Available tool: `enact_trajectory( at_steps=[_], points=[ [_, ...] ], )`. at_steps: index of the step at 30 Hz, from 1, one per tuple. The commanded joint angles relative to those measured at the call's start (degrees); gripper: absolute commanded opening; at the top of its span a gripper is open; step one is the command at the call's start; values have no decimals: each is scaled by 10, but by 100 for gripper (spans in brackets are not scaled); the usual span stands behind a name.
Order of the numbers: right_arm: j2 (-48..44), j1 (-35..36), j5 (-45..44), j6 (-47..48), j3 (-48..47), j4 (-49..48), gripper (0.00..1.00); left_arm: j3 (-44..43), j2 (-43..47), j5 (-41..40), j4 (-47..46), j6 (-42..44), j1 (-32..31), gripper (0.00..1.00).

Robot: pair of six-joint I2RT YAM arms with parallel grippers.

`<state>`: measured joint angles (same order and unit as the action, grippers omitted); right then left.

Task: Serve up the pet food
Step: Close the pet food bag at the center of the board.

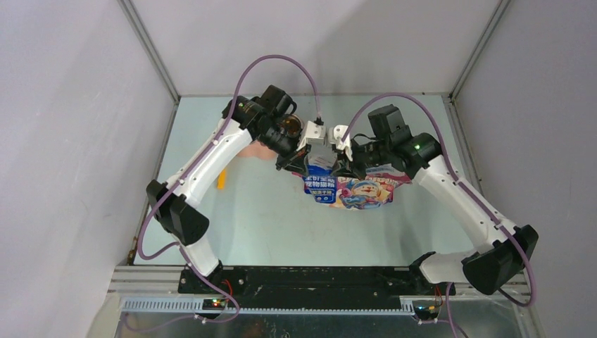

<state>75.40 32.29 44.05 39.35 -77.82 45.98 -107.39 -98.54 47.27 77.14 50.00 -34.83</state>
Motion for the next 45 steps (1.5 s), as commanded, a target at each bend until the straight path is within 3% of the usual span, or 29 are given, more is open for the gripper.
enact_trajectory(
  at_steps=[1,6,10,11,12,14,16,25,34,38,39,41,45],
  points=[
    [41,-17,106,-17,-58,60,0,-16,13,13,40,-7,1,0],
    [101,-59,216,-32,-133,147,0,-4,24,1,21,-16,1,0],
    [125,-88,254,-64,-159,146,0,6,34,-9,7,-25,1,0],
    [125,-91,239,-75,-165,144,2,8,35,-12,7,-25,1,0],
    [122,-92,226,-78,-168,143,13,8,36,-12,6,-26,1,0],
    [112,-92,187,-68,-169,145,24,9,37,-16,5,-28,1,0],
    [94,-88,122,-50,-162,144,30,9,37,-19,3,-31,1,0],
    [15,-71,-22,-9,-104,143,42,11,41,-25,-7,-42,1,0],
    [18,-63,-49,-10,-88,155,33,12,42,-25,-10,-46,1,0],
    [27,-64,-35,-3,-94,172,20,11,43,-27,-8,-44,1,0],
    [29,-68,-21,1,-105,179,8,11,43,-28,-8,-43,1,0],
    [40,-78,15,10,-128,207,0,12,43,-29,-6,-41,1,0],
    [72,-112,114,37,-186,283,0,12,44,-36,-4,-36,1,0]
  ],
)
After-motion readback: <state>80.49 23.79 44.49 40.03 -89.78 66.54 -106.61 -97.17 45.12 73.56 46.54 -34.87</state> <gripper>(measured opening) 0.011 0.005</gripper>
